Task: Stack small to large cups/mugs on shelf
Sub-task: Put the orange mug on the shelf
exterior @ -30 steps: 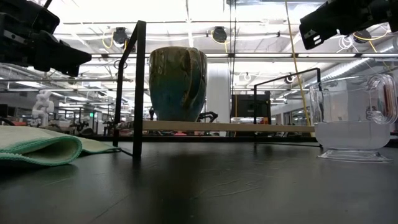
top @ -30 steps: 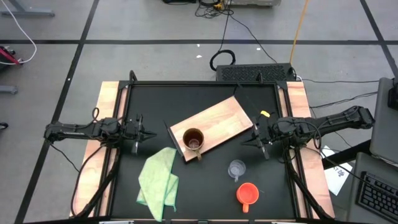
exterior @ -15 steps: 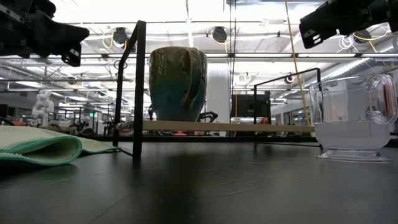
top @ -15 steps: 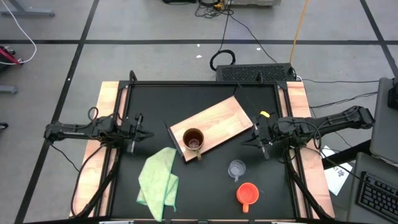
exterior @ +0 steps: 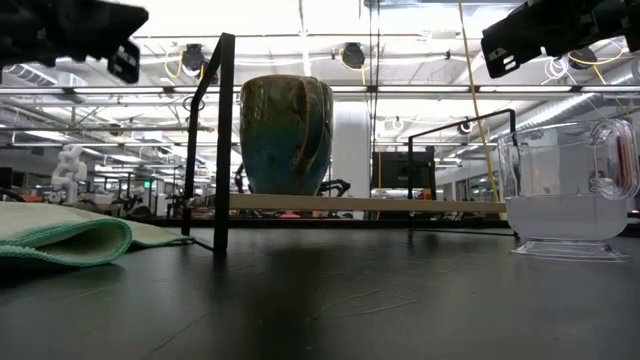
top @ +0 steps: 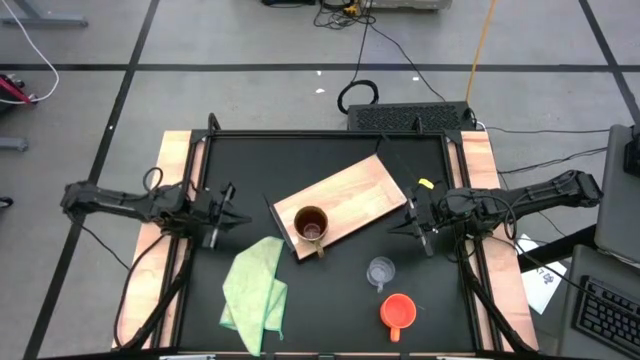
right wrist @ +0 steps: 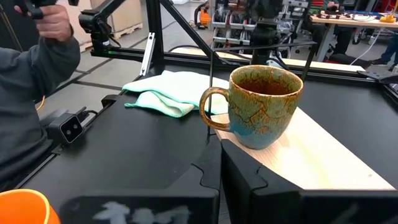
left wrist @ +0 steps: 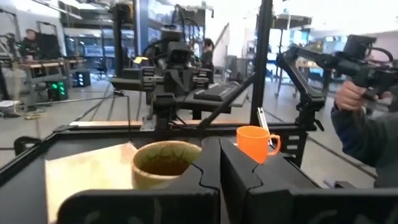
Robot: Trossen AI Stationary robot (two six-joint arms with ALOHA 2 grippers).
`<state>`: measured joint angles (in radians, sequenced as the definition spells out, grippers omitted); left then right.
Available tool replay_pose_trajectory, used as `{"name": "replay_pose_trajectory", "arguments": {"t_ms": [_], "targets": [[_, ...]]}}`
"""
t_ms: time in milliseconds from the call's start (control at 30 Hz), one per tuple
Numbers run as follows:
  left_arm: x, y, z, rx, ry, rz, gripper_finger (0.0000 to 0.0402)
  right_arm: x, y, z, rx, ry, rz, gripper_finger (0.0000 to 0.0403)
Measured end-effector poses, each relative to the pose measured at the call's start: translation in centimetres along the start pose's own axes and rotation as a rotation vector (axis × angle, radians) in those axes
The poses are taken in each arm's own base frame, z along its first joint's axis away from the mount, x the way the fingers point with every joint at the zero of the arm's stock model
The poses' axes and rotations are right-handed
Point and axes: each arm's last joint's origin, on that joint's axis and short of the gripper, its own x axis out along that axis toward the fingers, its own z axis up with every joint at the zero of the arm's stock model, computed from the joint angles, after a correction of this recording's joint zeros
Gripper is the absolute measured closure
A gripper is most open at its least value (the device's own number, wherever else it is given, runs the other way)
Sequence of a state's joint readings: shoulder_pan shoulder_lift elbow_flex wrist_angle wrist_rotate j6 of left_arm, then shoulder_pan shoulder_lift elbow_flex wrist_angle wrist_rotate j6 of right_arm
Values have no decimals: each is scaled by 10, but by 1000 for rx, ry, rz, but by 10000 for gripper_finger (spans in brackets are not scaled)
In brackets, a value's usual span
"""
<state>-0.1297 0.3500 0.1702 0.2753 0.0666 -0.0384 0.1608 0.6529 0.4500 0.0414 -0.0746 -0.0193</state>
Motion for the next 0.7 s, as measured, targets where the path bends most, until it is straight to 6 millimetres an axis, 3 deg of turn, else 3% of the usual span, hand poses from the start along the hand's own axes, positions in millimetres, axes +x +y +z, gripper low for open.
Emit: {"name": "replay_pose_trajectory", "arguments": {"t_ms": [300,500,700], "targets": [[46,-15,27,95,62,-94,401,0,0,0,0,0,0,403],[77,-35,31,153,80,-187,401,0,0,0,0,0,0,403],[99,-47,31,159,116,-128,401,0,0,0,0,0,0,403]]}}
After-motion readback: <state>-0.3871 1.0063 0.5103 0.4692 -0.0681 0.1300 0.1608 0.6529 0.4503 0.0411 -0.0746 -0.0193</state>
